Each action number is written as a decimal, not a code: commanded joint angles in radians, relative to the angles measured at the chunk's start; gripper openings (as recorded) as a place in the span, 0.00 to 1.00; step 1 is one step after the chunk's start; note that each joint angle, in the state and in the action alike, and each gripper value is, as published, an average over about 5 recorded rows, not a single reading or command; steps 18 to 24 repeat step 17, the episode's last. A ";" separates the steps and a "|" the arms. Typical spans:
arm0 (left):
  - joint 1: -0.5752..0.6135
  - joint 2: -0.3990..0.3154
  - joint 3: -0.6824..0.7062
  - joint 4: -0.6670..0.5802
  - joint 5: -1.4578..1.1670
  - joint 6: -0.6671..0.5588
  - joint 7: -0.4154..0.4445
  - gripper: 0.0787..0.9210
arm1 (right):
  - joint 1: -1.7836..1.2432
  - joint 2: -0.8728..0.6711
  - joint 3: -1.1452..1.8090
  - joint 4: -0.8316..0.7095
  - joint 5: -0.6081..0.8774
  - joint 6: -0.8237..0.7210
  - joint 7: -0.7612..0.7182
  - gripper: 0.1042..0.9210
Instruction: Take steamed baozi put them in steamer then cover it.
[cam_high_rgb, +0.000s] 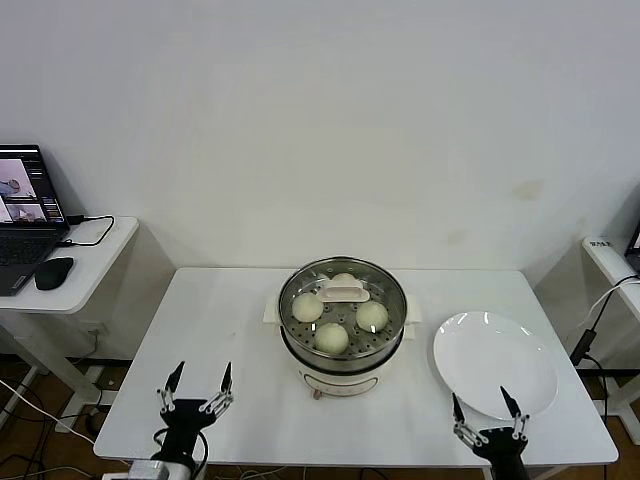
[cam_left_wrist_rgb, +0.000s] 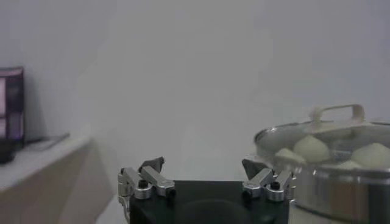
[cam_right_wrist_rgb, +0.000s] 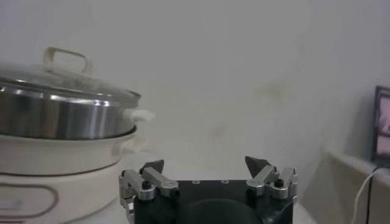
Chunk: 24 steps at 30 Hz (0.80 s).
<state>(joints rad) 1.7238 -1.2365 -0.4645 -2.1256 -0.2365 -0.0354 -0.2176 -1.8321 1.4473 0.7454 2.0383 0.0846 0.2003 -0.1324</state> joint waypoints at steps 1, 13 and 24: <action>0.066 -0.028 -0.029 0.048 -0.060 -0.081 0.028 0.88 | -0.046 -0.015 -0.028 0.040 0.050 -0.073 0.001 0.88; 0.036 -0.064 -0.029 0.081 -0.028 -0.075 0.036 0.88 | -0.036 -0.011 -0.049 0.058 0.069 -0.089 0.017 0.88; 0.035 -0.070 -0.029 0.082 -0.022 -0.080 0.035 0.88 | -0.035 -0.010 -0.054 0.059 0.062 -0.085 0.015 0.88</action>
